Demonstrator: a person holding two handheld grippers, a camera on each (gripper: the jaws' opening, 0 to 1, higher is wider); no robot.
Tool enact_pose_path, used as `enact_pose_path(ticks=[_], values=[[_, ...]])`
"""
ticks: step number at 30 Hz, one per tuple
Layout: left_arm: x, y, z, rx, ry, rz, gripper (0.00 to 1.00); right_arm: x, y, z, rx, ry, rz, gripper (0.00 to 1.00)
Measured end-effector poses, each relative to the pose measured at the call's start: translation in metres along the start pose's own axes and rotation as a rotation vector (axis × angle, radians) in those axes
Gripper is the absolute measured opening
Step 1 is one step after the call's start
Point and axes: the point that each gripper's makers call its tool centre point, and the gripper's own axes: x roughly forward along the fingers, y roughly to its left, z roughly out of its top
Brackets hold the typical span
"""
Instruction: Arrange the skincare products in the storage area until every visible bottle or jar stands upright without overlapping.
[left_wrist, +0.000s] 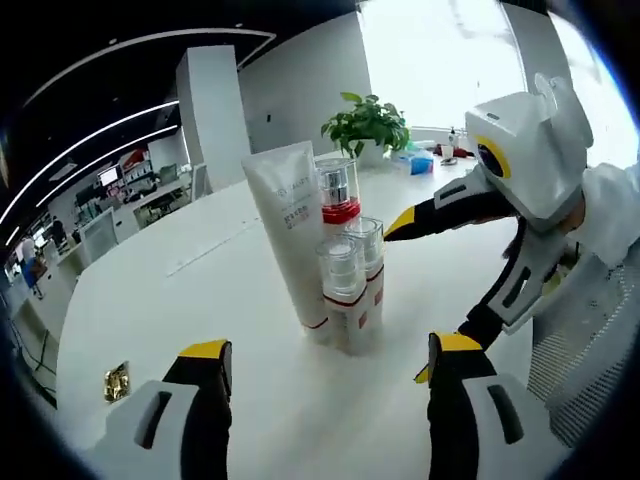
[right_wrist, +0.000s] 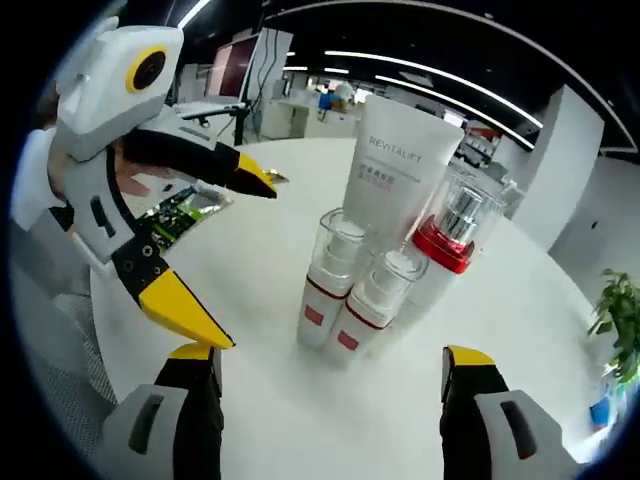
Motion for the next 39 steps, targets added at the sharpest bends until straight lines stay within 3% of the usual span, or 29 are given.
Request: enact_pose_path(ticks=[4, 9, 17, 39], values=[[-0.006, 0.003, -0.002, -0.017, 0.007, 0.008, 0.85, -0.004, 0.008, 0.002, 0.007, -0.009, 0.019, 0.99], [-0.010, 0.006, -0.003, -0.039, 0.013, 0.020, 0.94, -0.009, 0.013, 0.002, 0.009, -0.016, 0.026, 0.99], [-0.016, 0.004, -0.005, -0.047, 0.020, 0.019, 0.99, -0.018, 0.019, 0.003, 0.025, -0.027, 0.029, 0.99], [-0.034, 0.007, -0.016, -0.088, 0.055, 0.013, 0.99, -0.033, 0.029, 0.008, 0.038, -0.061, 0.017, 0.99]])
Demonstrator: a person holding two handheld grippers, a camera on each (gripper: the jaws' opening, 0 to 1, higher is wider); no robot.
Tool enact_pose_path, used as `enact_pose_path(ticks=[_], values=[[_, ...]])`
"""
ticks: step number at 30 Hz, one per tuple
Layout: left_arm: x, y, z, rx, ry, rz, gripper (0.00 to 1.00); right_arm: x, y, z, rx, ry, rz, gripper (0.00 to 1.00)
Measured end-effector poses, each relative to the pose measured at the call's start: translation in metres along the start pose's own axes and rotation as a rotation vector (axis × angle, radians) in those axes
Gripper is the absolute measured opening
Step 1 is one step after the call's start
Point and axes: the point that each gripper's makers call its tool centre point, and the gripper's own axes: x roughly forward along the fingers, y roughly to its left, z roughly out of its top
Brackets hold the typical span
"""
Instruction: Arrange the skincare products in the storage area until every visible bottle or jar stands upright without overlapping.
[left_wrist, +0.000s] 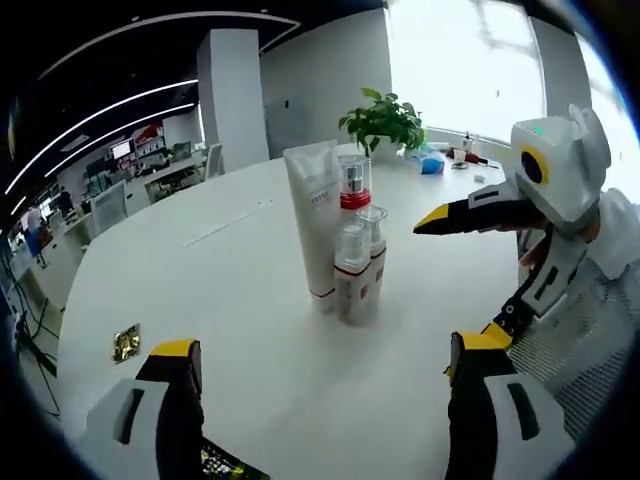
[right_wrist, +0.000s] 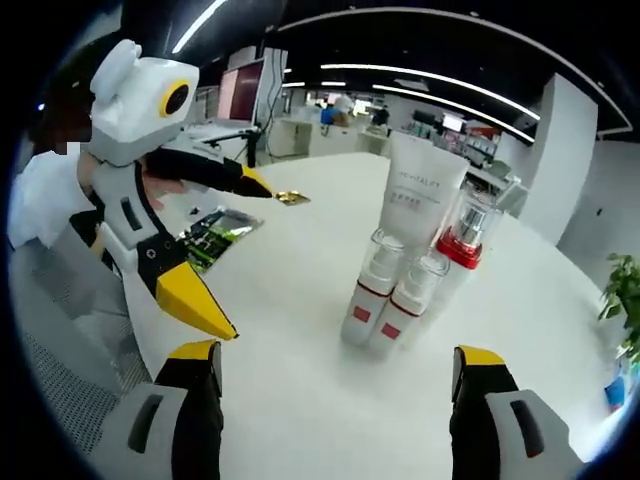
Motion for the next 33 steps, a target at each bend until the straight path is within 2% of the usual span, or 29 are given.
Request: enact_pose_path(ticks=[6, 14, 33], values=[[-0.006, 0.002, 0.001, -0.003, -0.002, 0.006, 0.99, -0.002, 0.002, -0.004, 0.009, 0.009, 0.005, 0.99], [-0.019, 0.012, -0.003, -0.014, 0.006, 0.038, 0.99, -0.004, 0.001, 0.002, 0.012, -0.015, -0.008, 0.99], [-0.037, 0.033, -0.026, -0.025, 0.043, 0.089, 0.99, -0.001, 0.013, -0.001, -0.010, 0.008, 0.028, 0.96]])
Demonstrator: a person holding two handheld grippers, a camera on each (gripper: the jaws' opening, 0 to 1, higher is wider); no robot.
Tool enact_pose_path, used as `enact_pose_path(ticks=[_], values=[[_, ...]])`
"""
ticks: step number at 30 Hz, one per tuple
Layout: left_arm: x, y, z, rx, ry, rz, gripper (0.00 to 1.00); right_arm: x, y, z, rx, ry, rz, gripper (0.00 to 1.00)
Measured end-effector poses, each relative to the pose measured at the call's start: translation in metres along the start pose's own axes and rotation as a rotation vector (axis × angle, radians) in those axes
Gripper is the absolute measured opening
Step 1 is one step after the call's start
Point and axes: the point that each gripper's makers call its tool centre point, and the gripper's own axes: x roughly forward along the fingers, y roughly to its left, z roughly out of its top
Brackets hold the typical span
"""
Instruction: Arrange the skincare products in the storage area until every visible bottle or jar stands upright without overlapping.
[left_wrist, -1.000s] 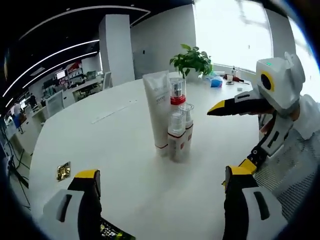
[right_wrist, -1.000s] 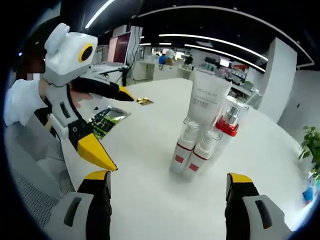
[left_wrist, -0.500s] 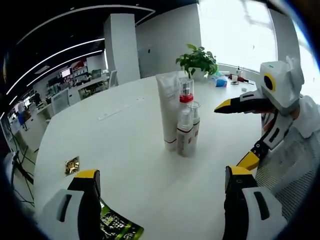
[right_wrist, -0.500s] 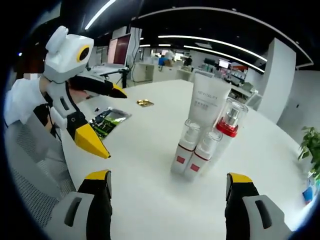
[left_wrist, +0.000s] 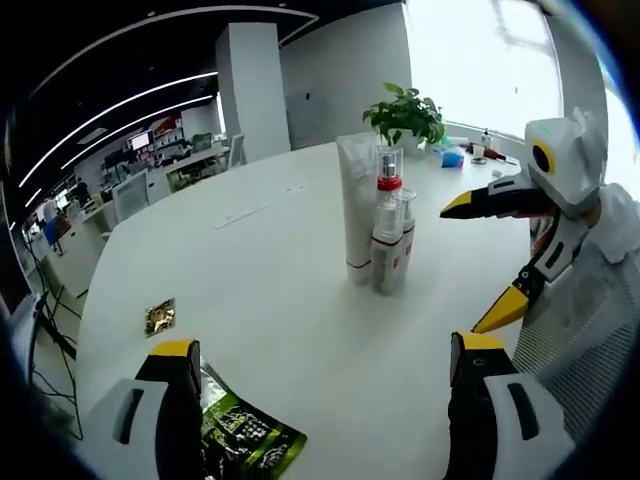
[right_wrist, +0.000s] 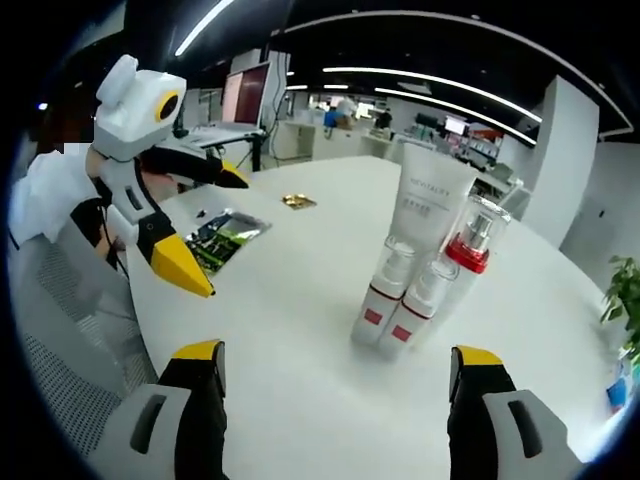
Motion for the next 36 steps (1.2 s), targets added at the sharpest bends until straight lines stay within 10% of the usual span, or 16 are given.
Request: enact_pose_path(ticks=[36], values=[[-0.015, 0.026, -0.021, -0.024, 0.031, 0.057, 0.99, 0.017, 0.054, 0.022, -0.106, -0.004, 0.139, 0.89]])
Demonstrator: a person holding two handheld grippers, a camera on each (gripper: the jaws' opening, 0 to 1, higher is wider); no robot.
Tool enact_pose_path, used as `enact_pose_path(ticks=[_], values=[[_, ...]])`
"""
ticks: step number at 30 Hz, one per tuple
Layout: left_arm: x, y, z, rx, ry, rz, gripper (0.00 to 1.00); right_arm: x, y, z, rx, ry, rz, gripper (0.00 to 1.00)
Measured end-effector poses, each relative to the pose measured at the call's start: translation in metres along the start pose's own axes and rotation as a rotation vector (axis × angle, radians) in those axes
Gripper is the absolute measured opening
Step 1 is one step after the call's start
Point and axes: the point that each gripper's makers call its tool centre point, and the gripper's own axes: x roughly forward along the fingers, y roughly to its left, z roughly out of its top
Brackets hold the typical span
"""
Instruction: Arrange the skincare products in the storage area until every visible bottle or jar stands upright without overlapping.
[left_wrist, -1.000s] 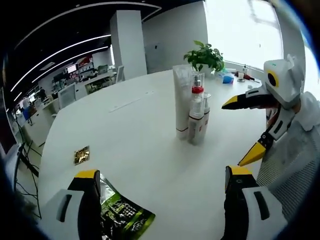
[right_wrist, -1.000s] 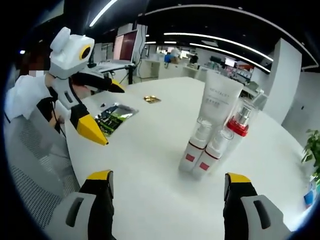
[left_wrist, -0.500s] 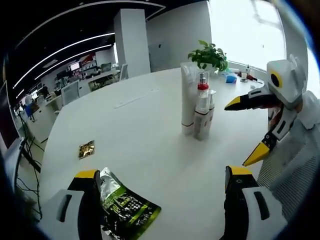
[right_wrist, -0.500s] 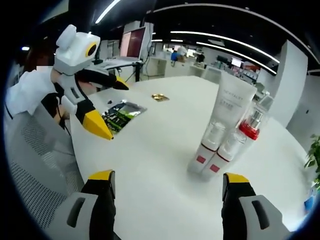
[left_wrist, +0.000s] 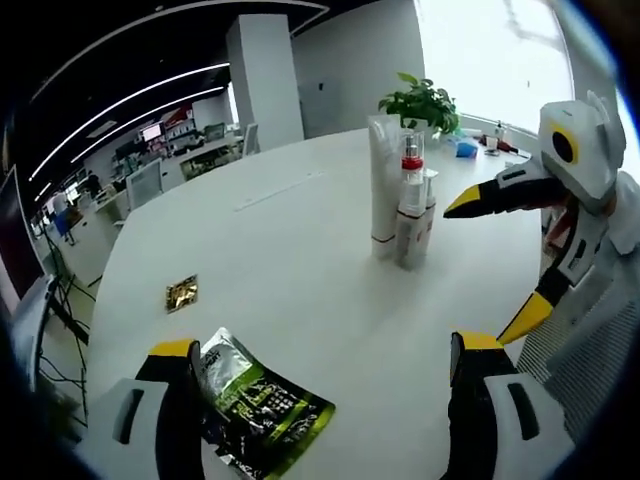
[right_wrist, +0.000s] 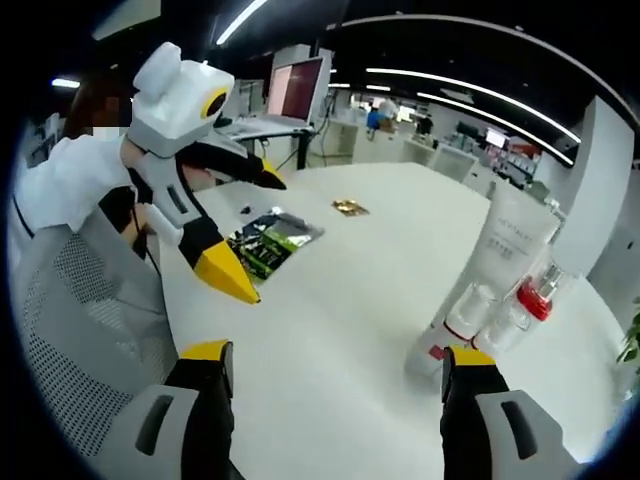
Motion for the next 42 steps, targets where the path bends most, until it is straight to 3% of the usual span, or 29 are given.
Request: enact_pose_path(ticks=[17, 22, 29, 34, 42], values=[[-0.007, 0.010, -0.006, -0.022, 0.005, 0.030, 0.98, 0.022, 0.022, 0.016, -0.033, -0.004, 0.069, 0.88], [-0.008, 0.014, -0.012, -0.006, 0.030, 0.039, 0.99, 0.025, 0.023, 0.020, -0.031, -0.010, 0.075, 0.87], [-0.016, 0.033, -0.020, -0.039, 0.033, 0.064, 0.97, 0.030, 0.030, 0.020, -0.032, 0.000, 0.092, 0.86], [-0.018, 0.036, -0.016, -0.070, 0.003, 0.059, 0.95, 0.035, 0.037, 0.020, -0.028, 0.010, 0.112, 0.84], [-0.023, 0.052, -0.029, -0.097, 0.022, 0.078, 0.95, 0.039, 0.044, 0.024, -0.036, 0.008, 0.131, 0.81]])
